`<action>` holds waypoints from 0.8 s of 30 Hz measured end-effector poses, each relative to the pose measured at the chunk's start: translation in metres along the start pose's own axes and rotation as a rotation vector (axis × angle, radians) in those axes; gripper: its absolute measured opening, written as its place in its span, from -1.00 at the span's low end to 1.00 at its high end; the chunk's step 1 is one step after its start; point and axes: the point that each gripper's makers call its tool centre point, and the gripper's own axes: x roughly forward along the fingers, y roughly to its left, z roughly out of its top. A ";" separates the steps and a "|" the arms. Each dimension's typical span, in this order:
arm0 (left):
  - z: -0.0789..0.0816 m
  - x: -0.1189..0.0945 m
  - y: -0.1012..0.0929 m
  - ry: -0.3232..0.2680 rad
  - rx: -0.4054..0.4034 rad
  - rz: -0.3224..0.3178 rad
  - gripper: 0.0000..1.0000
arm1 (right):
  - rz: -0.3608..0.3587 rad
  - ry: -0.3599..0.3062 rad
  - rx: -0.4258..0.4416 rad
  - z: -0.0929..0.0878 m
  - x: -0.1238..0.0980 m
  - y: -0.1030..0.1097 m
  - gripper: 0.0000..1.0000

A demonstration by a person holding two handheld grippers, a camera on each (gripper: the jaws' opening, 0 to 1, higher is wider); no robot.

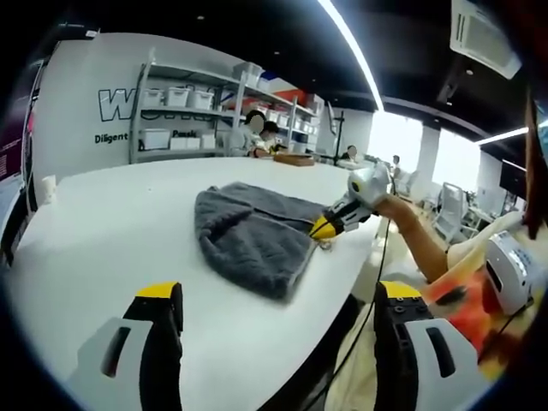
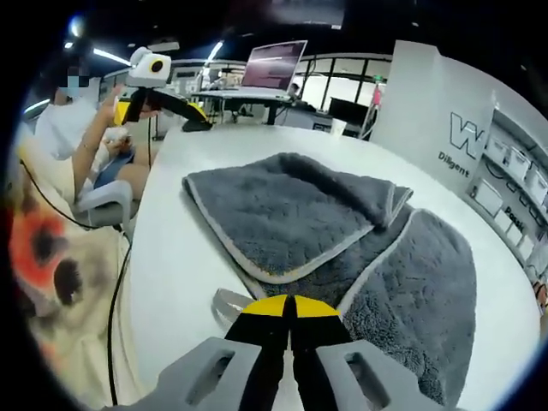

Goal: Open the folded towel by lifting each exposed corner and separating the folded layers until the towel lies flat within the target outline without major curled edges

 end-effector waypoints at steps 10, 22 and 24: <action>0.000 -0.001 0.001 0.004 0.003 0.007 0.90 | -0.014 0.007 0.063 -0.013 -0.012 -0.015 -1.00; -0.002 0.000 -0.001 0.010 0.002 0.000 0.89 | -0.098 0.032 0.123 -0.036 -0.032 -0.045 -1.00; -0.001 0.000 0.000 0.009 0.002 0.001 0.89 | -0.128 0.037 0.134 -0.041 -0.036 -0.054 -1.00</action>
